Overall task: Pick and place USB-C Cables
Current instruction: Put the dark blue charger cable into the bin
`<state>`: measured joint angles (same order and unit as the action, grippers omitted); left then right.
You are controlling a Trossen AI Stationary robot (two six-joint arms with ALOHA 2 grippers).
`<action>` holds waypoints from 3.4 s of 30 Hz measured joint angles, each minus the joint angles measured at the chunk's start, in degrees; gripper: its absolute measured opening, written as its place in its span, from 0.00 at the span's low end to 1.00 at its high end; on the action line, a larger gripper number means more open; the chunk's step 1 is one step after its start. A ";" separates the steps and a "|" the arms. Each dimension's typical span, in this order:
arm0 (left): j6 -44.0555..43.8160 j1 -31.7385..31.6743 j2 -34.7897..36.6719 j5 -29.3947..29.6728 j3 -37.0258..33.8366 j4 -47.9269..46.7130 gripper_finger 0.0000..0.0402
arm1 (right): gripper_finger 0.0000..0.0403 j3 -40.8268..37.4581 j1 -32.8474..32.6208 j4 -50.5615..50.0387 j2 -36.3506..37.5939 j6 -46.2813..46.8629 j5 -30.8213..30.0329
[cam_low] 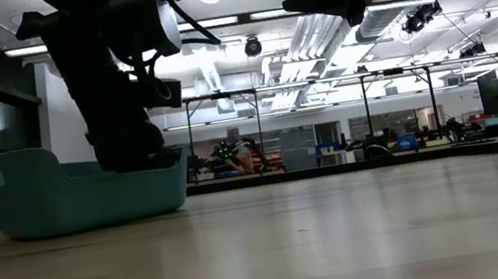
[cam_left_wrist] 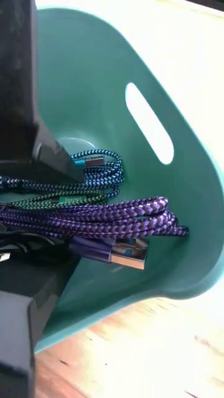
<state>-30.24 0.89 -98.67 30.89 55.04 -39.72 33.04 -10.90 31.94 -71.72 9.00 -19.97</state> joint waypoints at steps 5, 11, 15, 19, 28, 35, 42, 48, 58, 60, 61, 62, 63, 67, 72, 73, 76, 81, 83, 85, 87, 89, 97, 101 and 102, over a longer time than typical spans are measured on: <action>0.00 0.00 0.00 0.00 0.00 -0.03 0.42 | 0.54 0.00 0.01 0.00 0.00 0.00 0.00; 0.29 -0.02 0.00 -0.07 0.00 -0.10 0.44 | 0.54 0.00 0.01 0.00 0.00 0.00 0.00; 0.42 -0.04 0.07 -0.22 0.01 -0.27 0.44 | 0.54 0.00 0.00 0.00 0.00 0.04 0.00; 0.44 -0.04 0.68 -0.24 0.01 -1.19 0.44 | 0.54 0.00 0.00 0.00 0.00 0.00 0.00; 0.86 -0.04 3.65 0.23 0.30 -1.59 0.44 | 0.54 0.00 0.01 -0.56 0.00 0.00 -0.02; 5.58 4.15 11.13 9.29 -1.44 3.52 0.44 | 0.54 0.00 0.02 -1.07 0.00 0.00 -0.02; 19.47 11.31 24.58 7.23 -10.97 27.11 0.44 | 0.54 0.00 0.01 -0.97 0.00 0.32 -0.01; 24.94 12.72 37.02 1.44 -22.48 45.26 0.44 | 0.54 0.00 0.02 -0.92 0.00 1.46 0.00; 25.46 11.13 51.09 -5.42 -34.33 63.57 0.44 | 0.54 0.00 0.02 -0.85 0.00 1.26 -0.02; 25.91 11.13 52.14 -6.80 -35.21 65.08 0.44 | 0.54 0.00 0.02 -0.85 0.00 1.24 -0.02; 25.94 11.14 52.41 -7.11 -35.57 65.58 0.44 | 0.54 0.00 0.02 -0.85 0.00 1.24 -0.02; 25.95 11.15 52.58 -7.29 -35.71 65.64 0.44 | 0.54 0.00 0.02 -0.85 0.00 1.24 -0.02; 25.94 11.15 52.65 -7.32 -35.75 65.65 0.44 | 0.54 0.00 0.02 -0.85 0.00 1.24 -0.02; 25.97 11.15 52.65 -7.32 -35.75 65.72 0.44 | 0.54 0.00 0.02 -0.85 0.00 1.24 -0.02; 27.62 11.15 52.64 -7.04 -35.75 65.88 0.44 | 0.54 0.00 0.02 -0.85 0.00 1.24 -1.05; 28.36 11.15 52.63 -5.91 -35.75 66.09 0.44 | 0.54 0.00 0.02 -0.83 0.00 1.25 -1.80; 28.80 10.95 52.26 0.08 -35.75 66.12 0.44 | 0.54 0.00 0.42 -0.83 0.00 1.42 -5.26; 24.26 8.12 48.04 1.04 -35.73 65.24 0.44 | 0.54 0.00 2.30 -0.83 0.00 3.17 -6.14; 21.84 6.39 45.35 1.01 -35.70 65.30 0.44 | 0.54 0.00 2.86 -0.87 0.00 4.37 -6.12; 19.32 4.46 41.96 1.05 -34.45 64.79 0.44 | 0.54 0.00 3.17 -1.06 0.00 5.83 -6.10; 18.49 2.83 38.24 1.24 -32.50 63.90 0.44 | 0.54 0.00 3.18 -1.22 0.00 6.13 -6.11; 18.10 1.64 33.89 1.26 -29.51 61.93 0.42 | 0.54 0.00 3.17 -1.25 0.00 6.01 -6.05; 17.31 -1.09 18.08 8.42 -17.55 49.27 0.19 | 0.54 0.00 3.15 -1.61 0.00 6.01 -6.03; 18.32 -1.31 13.79 8.75 -14.95 49.26 0.02 | 0.54 0.00 3.15 -2.20 0.00 6.01 -5.01; 18.37 -1.31 13.26 8.74 -14.52 49.09 0.02 | 0.54 0.00 3.15 -2.23 0.00 6.01 -5.01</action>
<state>-11.87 -0.43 -85.41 39.63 40.52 9.36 33.04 -7.75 29.71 -71.72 15.00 -24.97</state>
